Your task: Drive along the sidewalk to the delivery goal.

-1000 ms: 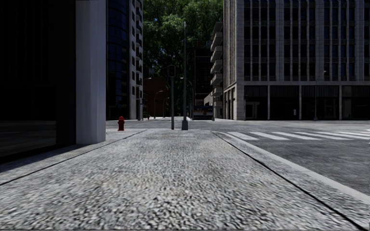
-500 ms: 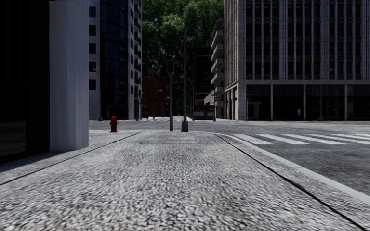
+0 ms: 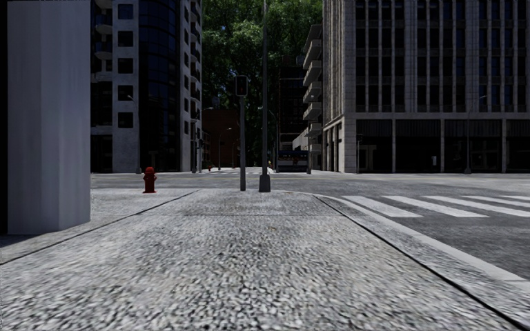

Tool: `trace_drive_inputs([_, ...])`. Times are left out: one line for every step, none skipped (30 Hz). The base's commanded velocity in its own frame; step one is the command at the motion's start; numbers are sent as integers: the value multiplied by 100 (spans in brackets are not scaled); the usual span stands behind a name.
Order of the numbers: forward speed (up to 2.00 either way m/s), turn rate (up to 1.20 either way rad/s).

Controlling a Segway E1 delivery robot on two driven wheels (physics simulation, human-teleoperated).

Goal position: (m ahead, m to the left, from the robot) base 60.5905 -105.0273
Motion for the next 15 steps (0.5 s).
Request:
trace_drive_inputs([200,0])
trace_drive_inputs([200,0])
trace_drive_inputs([200,0])
trace_drive_inputs([200,0])
trace_drive_inputs([200,0])
trace_drive_inputs([200,0])
trace_drive_inputs([200,0])
trace_drive_inputs([200,0])
trace_drive_inputs([200,0])
trace_drive_inputs([200,0])
trace_drive_inputs([200,0])
trace_drive_inputs([200,0])
trace_drive_inputs([200,0])
trace_drive_inputs([200,0])
trace_drive_inputs([200,0])
